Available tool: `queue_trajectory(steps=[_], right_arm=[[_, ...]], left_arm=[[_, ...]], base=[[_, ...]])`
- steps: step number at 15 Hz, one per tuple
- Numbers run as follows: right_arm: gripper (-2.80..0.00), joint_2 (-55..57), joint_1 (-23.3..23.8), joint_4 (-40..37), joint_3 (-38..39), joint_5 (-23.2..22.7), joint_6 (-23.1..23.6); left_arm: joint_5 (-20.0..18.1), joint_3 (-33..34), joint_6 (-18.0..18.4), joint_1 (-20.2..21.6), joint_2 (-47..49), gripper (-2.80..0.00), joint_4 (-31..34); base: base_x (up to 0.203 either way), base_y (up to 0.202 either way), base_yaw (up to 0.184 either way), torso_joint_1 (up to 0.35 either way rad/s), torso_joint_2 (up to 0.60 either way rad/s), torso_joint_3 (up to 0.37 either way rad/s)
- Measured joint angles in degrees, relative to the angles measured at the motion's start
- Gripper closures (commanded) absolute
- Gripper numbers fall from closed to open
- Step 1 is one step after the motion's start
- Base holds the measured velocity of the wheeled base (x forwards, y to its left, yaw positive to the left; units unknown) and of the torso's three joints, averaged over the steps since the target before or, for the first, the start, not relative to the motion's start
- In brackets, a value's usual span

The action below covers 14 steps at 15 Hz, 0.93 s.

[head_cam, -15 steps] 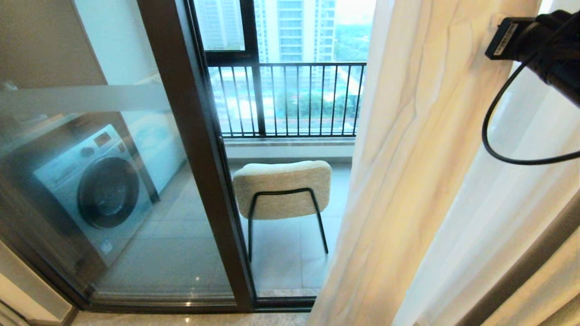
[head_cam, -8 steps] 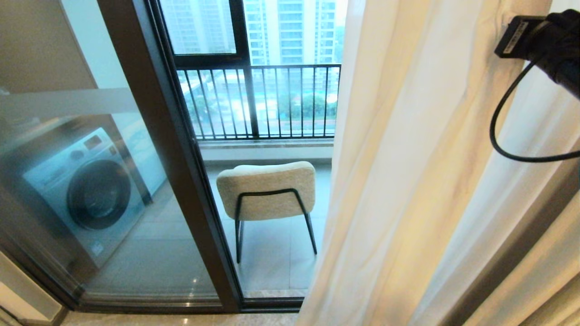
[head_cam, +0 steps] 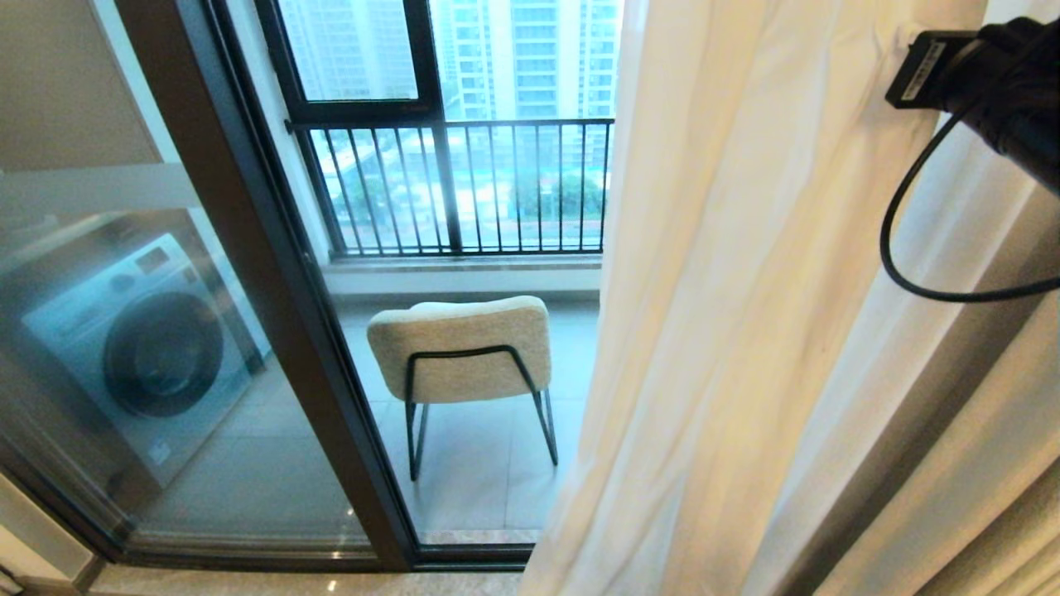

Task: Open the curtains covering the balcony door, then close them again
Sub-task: Pull the inner curtains open on both sides

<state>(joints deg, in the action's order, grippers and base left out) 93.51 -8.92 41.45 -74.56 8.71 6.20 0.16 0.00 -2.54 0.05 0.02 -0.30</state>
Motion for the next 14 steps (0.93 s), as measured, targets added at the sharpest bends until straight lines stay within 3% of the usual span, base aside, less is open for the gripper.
queue_trajectory(steps=[14], right_arm=[[0.0, -0.1, 0.0, 1.1, 0.9, 0.0, -0.1]], left_arm=[[0.0, 0.0, 0.0, 0.0, 0.0, 0.0, 0.0]], base=[[0.0, -0.174, 0.001, 0.001, 0.0, 0.002]])
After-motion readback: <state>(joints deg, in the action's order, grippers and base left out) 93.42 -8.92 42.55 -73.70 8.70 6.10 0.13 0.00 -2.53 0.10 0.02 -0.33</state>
